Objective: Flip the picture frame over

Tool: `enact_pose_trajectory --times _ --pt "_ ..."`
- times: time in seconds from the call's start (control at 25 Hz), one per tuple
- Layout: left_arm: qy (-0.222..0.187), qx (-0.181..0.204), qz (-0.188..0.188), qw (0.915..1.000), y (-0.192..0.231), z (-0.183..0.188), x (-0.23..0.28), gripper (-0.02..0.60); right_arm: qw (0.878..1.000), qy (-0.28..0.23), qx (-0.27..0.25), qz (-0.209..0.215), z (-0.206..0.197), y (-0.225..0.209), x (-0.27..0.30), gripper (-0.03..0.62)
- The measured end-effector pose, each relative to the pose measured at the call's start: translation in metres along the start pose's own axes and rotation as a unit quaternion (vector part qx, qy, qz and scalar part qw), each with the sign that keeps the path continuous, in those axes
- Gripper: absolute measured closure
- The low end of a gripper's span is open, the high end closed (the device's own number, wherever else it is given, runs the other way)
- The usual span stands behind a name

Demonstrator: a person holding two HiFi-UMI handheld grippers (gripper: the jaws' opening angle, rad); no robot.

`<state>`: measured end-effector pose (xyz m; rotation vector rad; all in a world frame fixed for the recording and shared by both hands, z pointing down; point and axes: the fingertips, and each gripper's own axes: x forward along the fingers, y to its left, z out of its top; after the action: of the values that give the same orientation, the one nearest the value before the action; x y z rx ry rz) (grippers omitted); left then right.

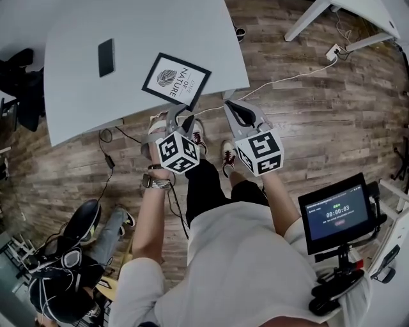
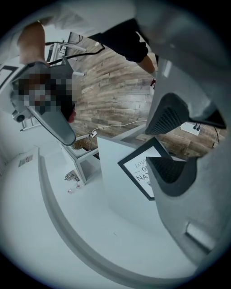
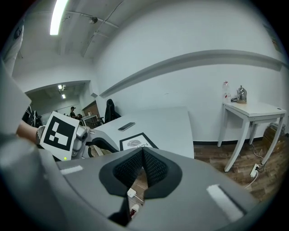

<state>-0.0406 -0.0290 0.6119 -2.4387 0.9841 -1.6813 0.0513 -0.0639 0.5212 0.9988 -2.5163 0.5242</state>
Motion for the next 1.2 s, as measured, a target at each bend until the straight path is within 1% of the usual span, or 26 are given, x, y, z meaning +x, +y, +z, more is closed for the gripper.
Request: enact_pose_trajectory --times 0.08,0.16,0.28,0.36,0.44,0.6,0.76,0.88,1.2 --pt "0.007 0.013 0.006 0.9999 -0.001 0.000 0.000 0.426 1.000 0.003 0.002 0.002 -0.002 0.001 0.002 0.592" --pt "0.022 0.043 0.019 0.9987 -0.003 -0.004 0.000 0.417 1.000 0.006 0.008 0.001 -0.006 0.002 0.002 0.592" --pt "0.042 0.101 0.058 0.9923 -0.004 -0.008 0.001 0.410 1.000 0.010 0.017 -0.002 -0.013 0.001 -0.001 0.592" --pt "0.043 0.125 0.078 0.9880 -0.004 -0.006 0.000 0.406 1.000 0.014 0.022 -0.003 -0.019 0.002 -0.003 0.592" --pt "0.041 0.141 0.088 0.9852 -0.006 -0.003 -0.003 0.405 0.999 0.019 0.027 -0.002 -0.023 0.004 -0.005 0.592" --pt "0.042 0.167 0.099 0.9801 -0.009 -0.001 -0.002 0.403 0.999 0.026 0.034 -0.002 -0.032 0.007 -0.005 0.592" --pt "0.044 0.182 0.121 0.9748 -0.009 -0.013 0.026 0.403 0.999 0.035 0.041 -0.006 -0.056 0.001 0.016 0.592" --pt "0.048 0.192 0.137 0.9707 -0.006 -0.017 0.033 0.403 0.998 0.037 0.043 -0.005 -0.062 0.001 0.020 0.592" --pt "0.040 0.202 0.152 0.9667 -0.003 -0.015 0.035 0.410 0.998 0.042 0.046 -0.009 -0.064 0.000 0.018 0.592"
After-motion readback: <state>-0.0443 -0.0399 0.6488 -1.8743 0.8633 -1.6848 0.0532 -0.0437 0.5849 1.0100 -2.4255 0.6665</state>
